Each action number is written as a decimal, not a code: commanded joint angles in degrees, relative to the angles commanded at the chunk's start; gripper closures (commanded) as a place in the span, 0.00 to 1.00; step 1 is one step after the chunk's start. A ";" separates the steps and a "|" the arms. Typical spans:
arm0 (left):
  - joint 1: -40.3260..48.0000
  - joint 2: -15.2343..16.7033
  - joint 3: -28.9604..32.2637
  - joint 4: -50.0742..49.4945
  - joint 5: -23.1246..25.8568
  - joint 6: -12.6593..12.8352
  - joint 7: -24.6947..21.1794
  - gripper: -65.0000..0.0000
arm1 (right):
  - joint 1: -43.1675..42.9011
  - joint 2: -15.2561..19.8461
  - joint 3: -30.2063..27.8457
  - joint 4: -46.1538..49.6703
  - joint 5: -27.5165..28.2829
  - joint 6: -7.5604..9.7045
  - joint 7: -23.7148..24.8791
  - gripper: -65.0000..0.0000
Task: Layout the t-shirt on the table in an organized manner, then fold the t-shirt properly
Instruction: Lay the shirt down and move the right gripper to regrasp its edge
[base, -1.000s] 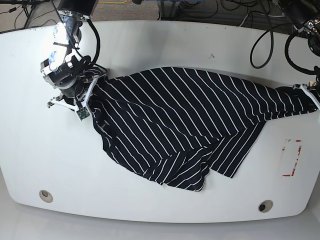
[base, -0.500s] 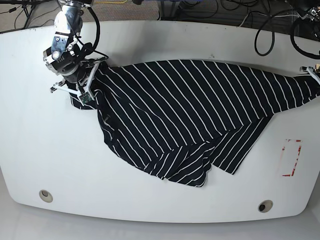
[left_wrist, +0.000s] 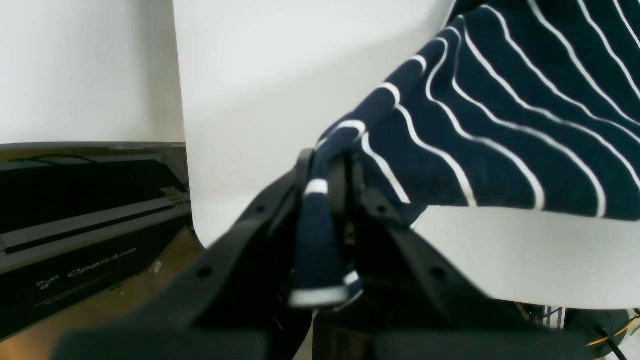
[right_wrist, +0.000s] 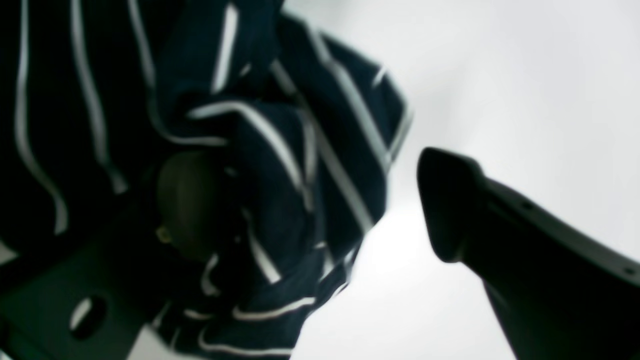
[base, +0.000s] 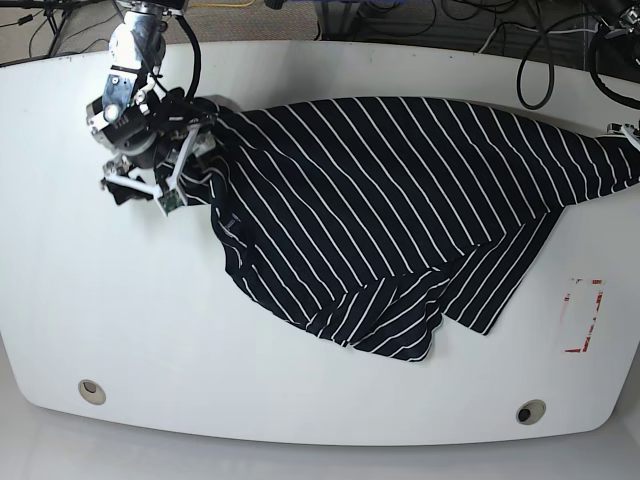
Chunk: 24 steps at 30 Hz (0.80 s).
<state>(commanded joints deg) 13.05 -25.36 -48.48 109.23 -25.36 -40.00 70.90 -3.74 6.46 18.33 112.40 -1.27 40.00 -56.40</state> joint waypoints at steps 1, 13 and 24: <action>0.00 0.00 0.09 0.00 0.00 0.00 0.00 1.00 | 1.14 -0.53 0.00 -0.70 0.00 0.00 0.00 0.11; 0.00 0.00 0.26 0.09 0.00 0.00 0.00 1.00 | 21.27 -3.08 -0.18 -20.92 -0.44 0.00 0.09 0.11; -0.18 -0.53 0.53 0.09 0.00 0.00 0.00 1.00 | 29.80 -3.25 -0.26 -34.99 -0.44 0.00 4.66 0.11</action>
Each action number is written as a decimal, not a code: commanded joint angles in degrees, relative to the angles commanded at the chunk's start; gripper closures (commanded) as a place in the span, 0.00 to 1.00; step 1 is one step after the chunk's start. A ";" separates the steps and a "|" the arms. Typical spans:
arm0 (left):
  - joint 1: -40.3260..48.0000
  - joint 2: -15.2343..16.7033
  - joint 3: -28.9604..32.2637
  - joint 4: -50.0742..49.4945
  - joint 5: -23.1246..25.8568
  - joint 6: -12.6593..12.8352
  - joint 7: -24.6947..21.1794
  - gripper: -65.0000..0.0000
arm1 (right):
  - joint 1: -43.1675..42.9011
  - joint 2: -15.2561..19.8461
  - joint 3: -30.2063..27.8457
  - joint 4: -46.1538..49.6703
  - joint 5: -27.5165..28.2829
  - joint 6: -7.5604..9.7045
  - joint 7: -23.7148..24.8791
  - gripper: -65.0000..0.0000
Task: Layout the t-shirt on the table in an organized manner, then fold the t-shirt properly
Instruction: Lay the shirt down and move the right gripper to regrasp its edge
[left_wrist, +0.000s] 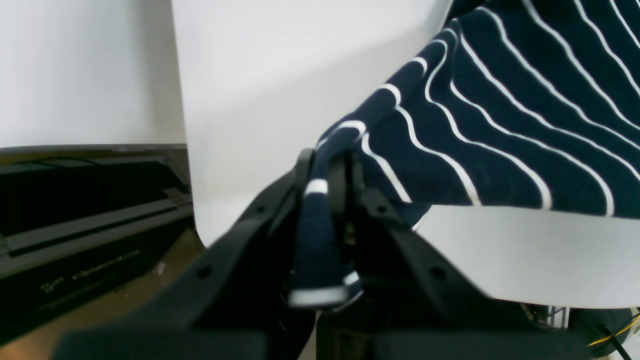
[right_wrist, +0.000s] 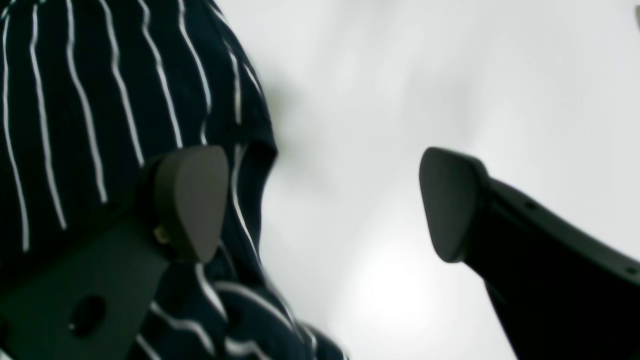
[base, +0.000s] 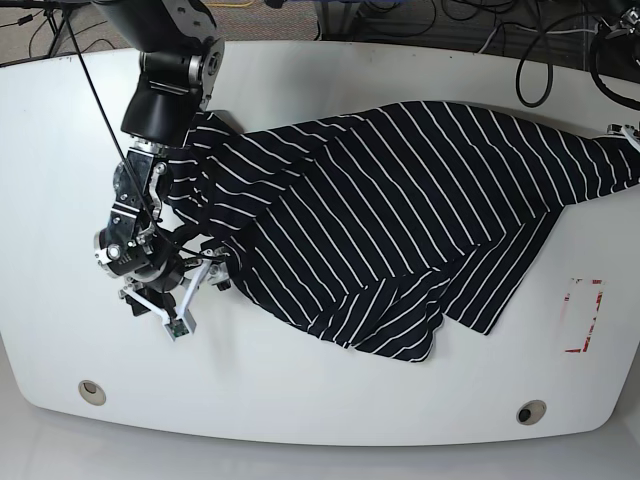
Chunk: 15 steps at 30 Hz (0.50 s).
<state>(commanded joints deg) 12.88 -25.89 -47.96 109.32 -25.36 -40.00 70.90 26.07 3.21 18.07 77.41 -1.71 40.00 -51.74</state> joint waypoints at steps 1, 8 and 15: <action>0.00 0.00 0.00 0.00 0.00 0.00 0.00 1.00 | 1.05 -0.62 0.09 -2.46 0.00 0.00 0.97 0.11; -0.09 0.00 0.00 0.09 0.00 0.00 0.00 1.00 | 5.10 -0.88 0.26 -15.82 0.00 0.00 8.88 0.11; -0.09 0.00 0.00 0.09 0.00 0.00 0.00 1.00 | 7.47 -0.70 0.26 -26.11 -0.09 0.00 15.56 0.11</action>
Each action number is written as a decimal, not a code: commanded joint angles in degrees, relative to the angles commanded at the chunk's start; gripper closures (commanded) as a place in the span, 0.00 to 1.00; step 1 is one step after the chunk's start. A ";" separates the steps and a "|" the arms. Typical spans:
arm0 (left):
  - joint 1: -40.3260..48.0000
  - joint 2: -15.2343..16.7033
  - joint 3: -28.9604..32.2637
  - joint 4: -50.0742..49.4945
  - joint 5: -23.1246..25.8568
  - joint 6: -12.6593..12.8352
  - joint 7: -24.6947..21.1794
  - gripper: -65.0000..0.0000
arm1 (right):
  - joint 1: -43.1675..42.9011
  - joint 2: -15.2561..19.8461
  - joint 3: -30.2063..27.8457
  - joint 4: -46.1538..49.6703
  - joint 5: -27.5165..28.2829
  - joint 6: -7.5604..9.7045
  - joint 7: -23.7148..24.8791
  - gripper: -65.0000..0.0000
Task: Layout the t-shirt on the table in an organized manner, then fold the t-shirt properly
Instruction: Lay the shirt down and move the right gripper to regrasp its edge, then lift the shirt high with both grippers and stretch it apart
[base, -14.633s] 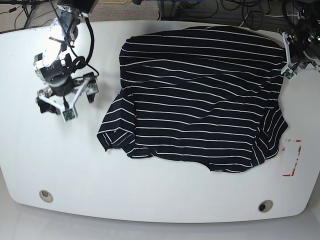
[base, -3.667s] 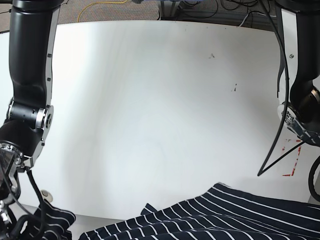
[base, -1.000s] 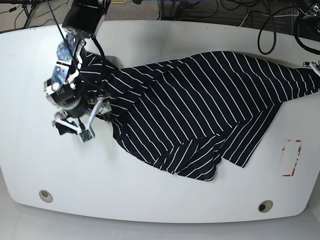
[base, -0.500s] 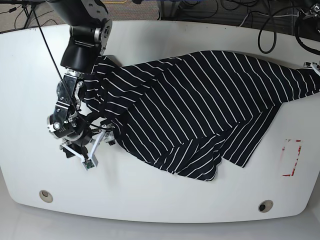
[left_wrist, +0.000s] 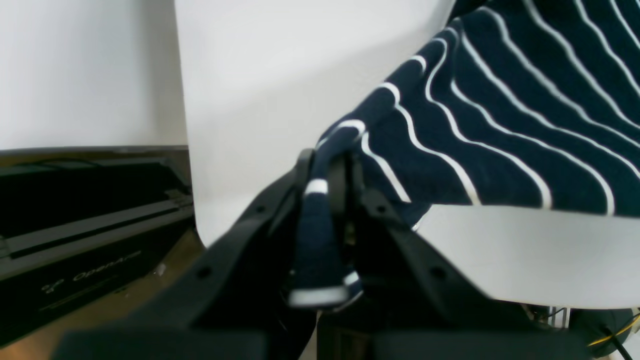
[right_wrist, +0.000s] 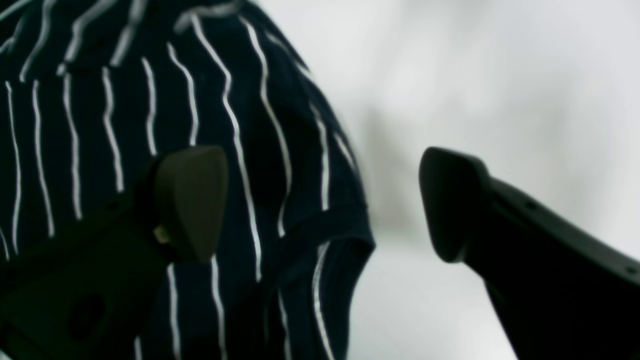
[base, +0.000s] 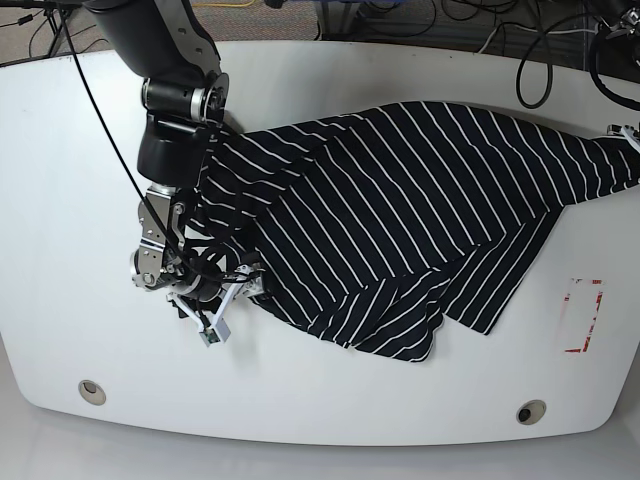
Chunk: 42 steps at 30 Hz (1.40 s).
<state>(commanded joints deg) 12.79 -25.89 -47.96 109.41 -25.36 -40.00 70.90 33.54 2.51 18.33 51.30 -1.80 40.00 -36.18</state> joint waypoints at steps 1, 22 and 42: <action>0.00 0.00 0.00 0.00 0.00 0.00 0.00 1.00 | 0.09 0.09 0.00 -0.62 0.00 0.00 0.53 0.11; 0.00 -0.09 2.81 0.00 0.00 0.00 0.00 1.00 | 0.44 -0.79 -0.35 -7.65 0.09 0.00 6.15 0.11; -0.09 -0.09 2.81 -0.09 0.00 0.00 0.00 1.00 | 0.53 -0.97 -0.35 -7.56 0.09 0.00 5.89 1.00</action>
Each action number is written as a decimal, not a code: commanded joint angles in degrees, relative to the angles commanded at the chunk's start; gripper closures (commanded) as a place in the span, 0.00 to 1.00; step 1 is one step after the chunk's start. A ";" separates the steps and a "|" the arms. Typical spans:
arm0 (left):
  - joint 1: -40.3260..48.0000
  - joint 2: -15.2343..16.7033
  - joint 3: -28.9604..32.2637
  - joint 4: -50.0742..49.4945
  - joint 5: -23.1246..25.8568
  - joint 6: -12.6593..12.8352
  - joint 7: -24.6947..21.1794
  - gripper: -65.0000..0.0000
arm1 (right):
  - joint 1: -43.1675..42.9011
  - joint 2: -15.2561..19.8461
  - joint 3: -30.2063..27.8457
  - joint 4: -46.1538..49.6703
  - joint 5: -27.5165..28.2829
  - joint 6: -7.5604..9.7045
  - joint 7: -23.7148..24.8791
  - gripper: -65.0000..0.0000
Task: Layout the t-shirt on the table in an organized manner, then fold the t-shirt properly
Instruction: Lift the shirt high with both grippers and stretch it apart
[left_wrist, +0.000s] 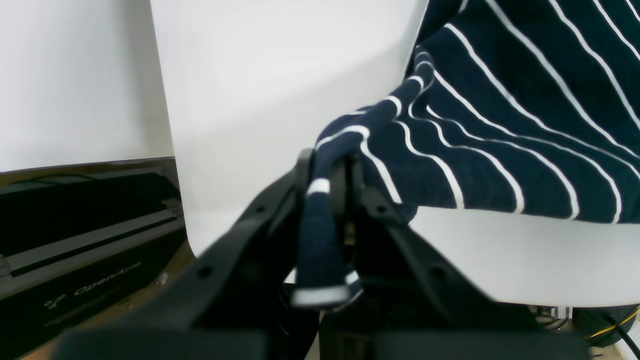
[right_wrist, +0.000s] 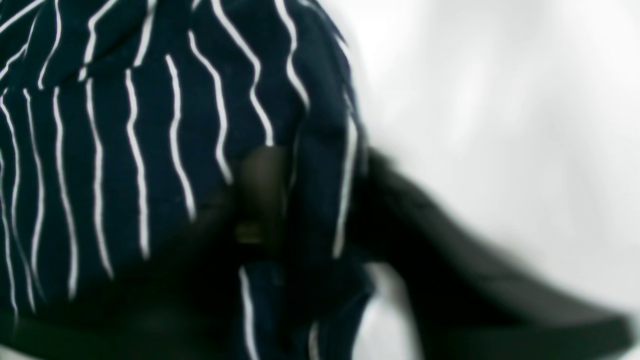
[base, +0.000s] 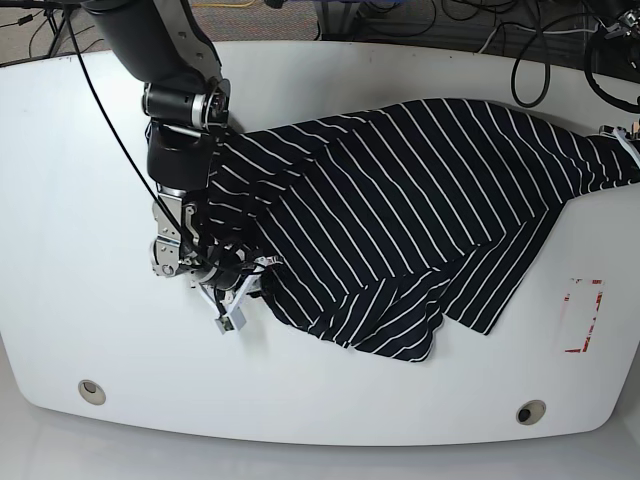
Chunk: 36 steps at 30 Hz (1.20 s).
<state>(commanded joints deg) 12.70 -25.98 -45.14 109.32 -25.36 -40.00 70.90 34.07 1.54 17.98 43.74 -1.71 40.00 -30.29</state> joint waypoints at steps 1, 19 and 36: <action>0.00 0.00 0.00 0.00 0.00 0.00 0.00 1.00 | 0.09 0.00 -0.09 0.09 0.00 0.00 -0.09 1.00; 0.09 -0.18 1.93 -0.26 0.09 0.00 -0.09 1.00 | -11.87 0.09 0.00 36.66 0.35 0.00 -20.31 1.00; -15.82 0.35 13.27 0.09 0.00 0.00 0.18 1.00 | -10.99 3.43 -3.25 52.75 0.18 0.00 -29.80 1.00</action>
<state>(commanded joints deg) -3.12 -25.63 -31.87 109.41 -25.36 -40.00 71.08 23.08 4.97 14.73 96.48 -1.54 40.00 -60.09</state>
